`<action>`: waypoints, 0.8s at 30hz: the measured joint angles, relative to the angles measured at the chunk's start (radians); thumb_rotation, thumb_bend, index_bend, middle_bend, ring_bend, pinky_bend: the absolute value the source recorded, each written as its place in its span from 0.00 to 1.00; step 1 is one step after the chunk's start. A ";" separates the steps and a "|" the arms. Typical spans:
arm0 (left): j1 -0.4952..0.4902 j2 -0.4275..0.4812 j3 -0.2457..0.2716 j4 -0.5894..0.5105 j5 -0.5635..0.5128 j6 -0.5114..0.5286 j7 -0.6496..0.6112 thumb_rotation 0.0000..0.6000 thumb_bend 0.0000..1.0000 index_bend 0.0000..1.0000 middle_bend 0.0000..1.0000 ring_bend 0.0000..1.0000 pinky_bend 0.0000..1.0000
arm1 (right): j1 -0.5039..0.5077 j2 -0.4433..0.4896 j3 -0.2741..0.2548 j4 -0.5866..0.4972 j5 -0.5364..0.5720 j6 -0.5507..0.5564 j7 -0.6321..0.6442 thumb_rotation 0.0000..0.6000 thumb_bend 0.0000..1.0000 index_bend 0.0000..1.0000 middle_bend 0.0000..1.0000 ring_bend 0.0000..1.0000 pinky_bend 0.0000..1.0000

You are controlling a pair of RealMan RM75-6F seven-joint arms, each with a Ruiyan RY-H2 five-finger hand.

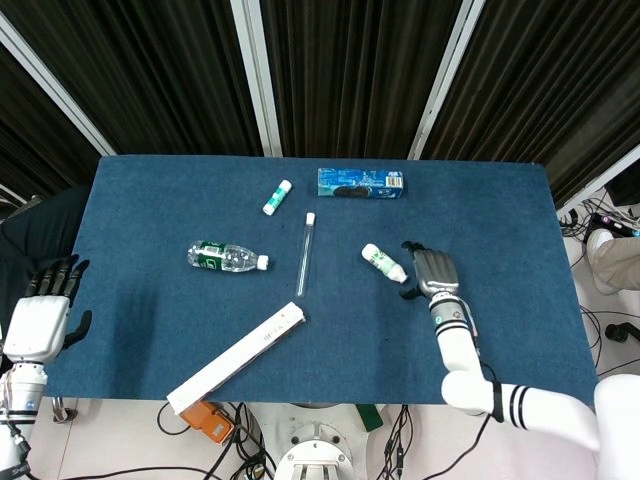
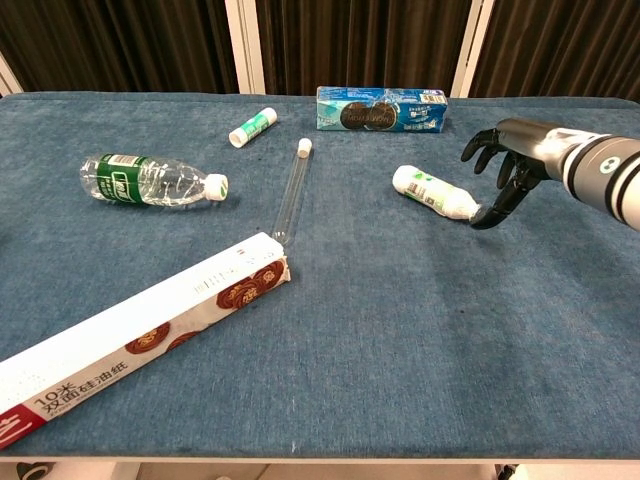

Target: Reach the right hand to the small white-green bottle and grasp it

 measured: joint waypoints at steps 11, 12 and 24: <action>-0.001 0.001 0.002 0.000 -0.005 -0.004 0.011 1.00 0.41 0.00 0.00 0.00 0.10 | 0.067 -0.122 0.052 0.181 0.050 -0.060 0.031 1.00 0.21 0.34 0.37 0.49 0.48; -0.001 0.002 0.002 0.000 -0.005 -0.005 0.012 1.00 0.41 0.00 0.00 0.00 0.10 | 0.074 -0.130 0.055 0.190 0.051 -0.066 0.032 1.00 0.21 0.34 0.37 0.49 0.48; 0.002 0.005 0.002 -0.009 -0.013 -0.007 0.000 1.00 0.41 0.00 0.00 0.00 0.10 | 0.115 -0.190 0.080 0.250 0.058 -0.075 0.038 1.00 0.26 0.42 0.44 0.58 0.61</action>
